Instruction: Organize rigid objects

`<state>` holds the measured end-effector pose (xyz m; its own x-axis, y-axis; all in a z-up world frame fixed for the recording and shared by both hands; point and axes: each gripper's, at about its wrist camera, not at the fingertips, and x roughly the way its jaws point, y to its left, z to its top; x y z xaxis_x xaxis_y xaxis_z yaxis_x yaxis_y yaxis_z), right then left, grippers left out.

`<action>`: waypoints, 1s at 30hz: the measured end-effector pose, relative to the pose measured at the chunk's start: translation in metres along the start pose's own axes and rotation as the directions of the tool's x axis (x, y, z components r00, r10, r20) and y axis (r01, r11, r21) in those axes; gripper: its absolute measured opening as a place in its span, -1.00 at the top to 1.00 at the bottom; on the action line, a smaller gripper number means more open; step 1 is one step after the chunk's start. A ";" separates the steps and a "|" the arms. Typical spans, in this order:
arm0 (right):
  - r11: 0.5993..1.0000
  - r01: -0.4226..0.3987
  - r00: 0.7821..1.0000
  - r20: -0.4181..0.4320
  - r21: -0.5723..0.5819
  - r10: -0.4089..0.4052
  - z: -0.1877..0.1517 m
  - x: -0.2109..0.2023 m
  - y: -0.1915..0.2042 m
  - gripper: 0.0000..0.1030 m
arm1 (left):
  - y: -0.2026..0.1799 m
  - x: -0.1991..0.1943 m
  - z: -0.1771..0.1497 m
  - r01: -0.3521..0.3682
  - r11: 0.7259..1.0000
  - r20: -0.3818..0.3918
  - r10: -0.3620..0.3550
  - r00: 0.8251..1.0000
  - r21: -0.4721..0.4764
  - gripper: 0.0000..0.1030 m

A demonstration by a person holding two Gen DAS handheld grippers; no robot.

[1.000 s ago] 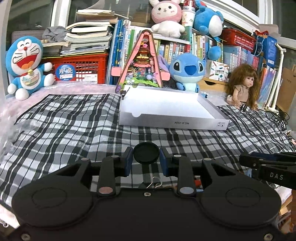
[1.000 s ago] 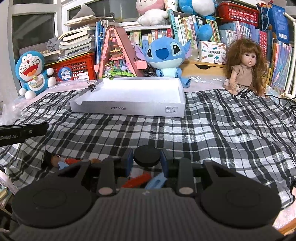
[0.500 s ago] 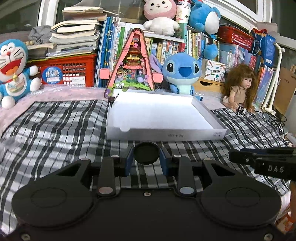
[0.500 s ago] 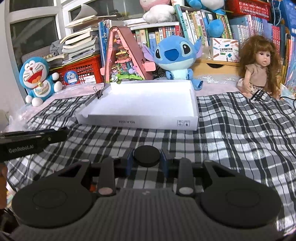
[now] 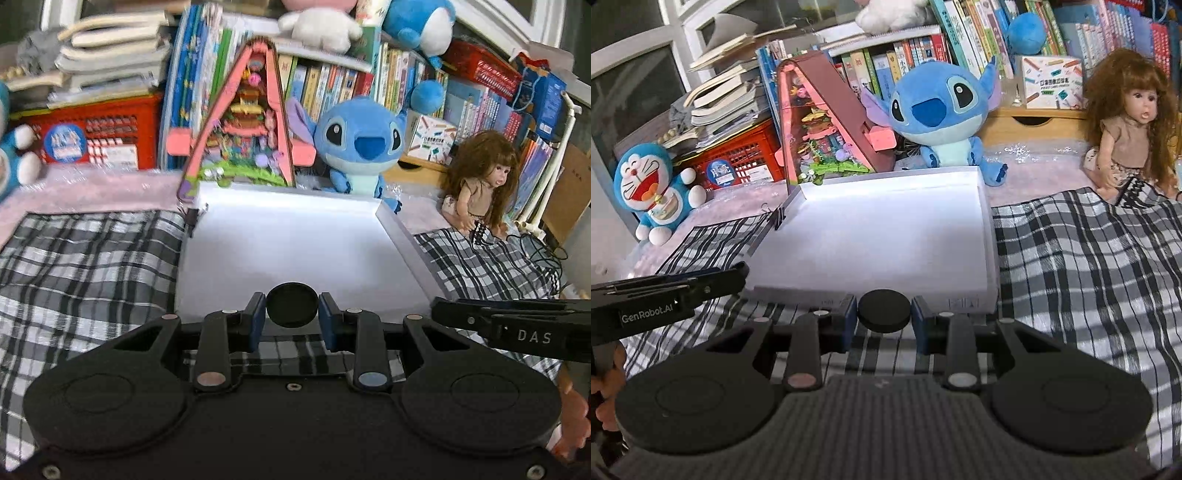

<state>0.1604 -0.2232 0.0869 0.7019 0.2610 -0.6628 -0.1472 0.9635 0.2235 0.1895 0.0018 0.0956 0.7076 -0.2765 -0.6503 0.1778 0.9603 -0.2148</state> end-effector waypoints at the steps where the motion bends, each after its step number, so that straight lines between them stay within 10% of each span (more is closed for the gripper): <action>1: 1.000 -0.001 1.000 -0.012 0.006 0.001 0.006 0.004 -0.001 0.28 | 0.001 0.007 0.005 -0.002 1.000 -0.018 0.002 1.000 -0.008 0.44; 30: 0.990 0.121 0.970 -0.202 -0.069 -0.132 0.032 0.100 0.008 0.27 | 0.003 0.103 0.015 -0.146 0.988 -0.206 0.155 0.966 0.056 0.44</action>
<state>0.2515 -0.1912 0.0457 0.5600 0.1378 -0.8170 -0.1093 0.9897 0.0920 0.2733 -0.0232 0.0383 0.5704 -0.1259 -0.8117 0.1102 0.9910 -0.0763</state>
